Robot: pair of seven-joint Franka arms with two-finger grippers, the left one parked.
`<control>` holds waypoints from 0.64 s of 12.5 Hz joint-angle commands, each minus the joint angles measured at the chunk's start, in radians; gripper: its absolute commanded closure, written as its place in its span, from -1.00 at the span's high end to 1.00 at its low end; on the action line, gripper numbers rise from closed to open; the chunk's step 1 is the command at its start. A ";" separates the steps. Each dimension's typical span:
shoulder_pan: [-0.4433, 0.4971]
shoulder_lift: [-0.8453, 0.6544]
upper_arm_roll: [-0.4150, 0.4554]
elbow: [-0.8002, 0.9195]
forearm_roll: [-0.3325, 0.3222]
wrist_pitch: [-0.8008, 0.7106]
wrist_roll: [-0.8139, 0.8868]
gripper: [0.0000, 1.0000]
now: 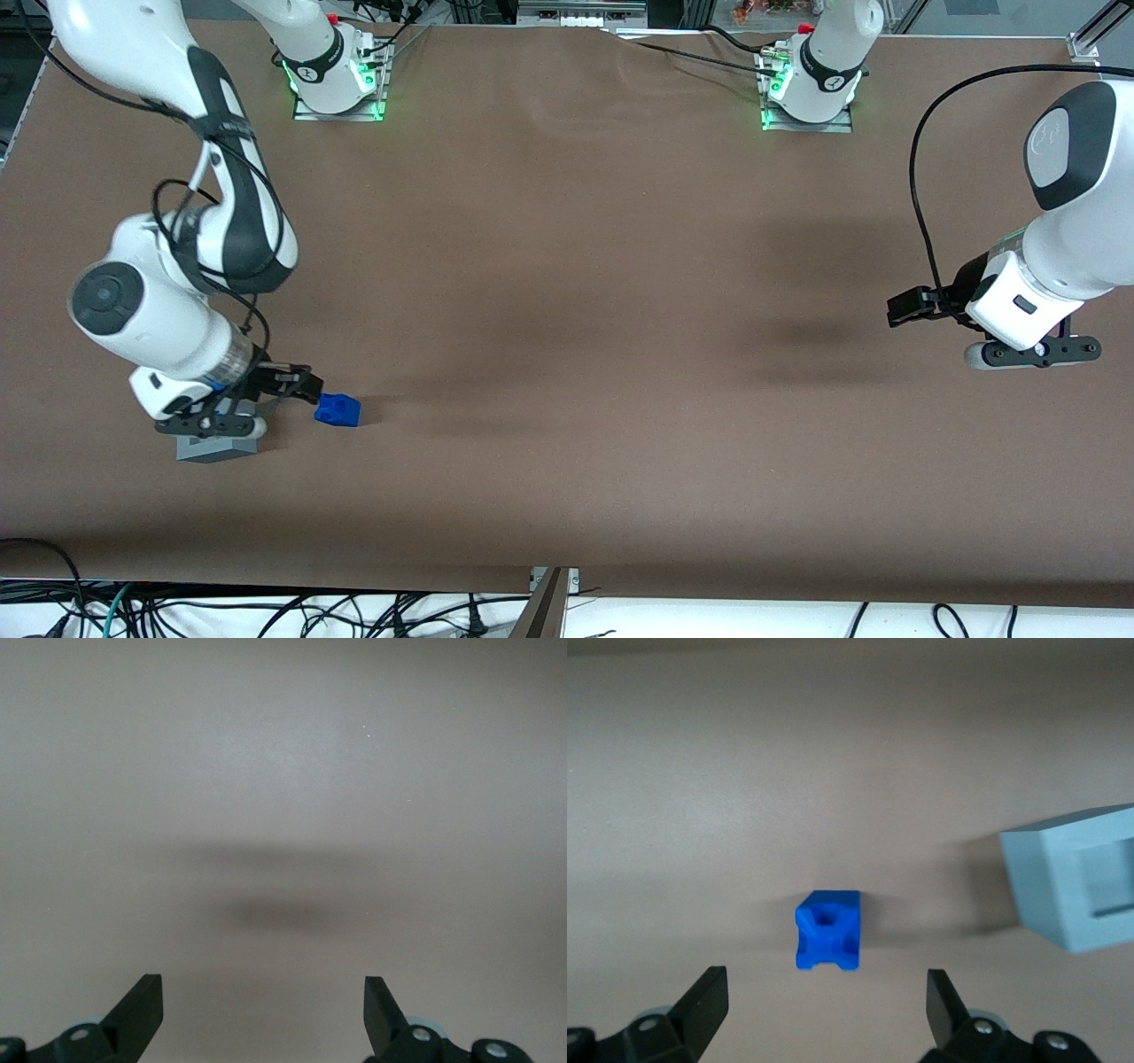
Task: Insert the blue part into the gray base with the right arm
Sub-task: 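Move the open right gripper over the blue part and lower it, then close the right gripper on the blue part and lift it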
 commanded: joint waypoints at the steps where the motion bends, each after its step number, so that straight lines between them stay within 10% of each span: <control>1: -0.007 0.041 0.006 0.010 0.026 0.028 0.016 0.98; 8: -0.005 0.129 0.006 0.007 0.026 0.097 0.017 0.98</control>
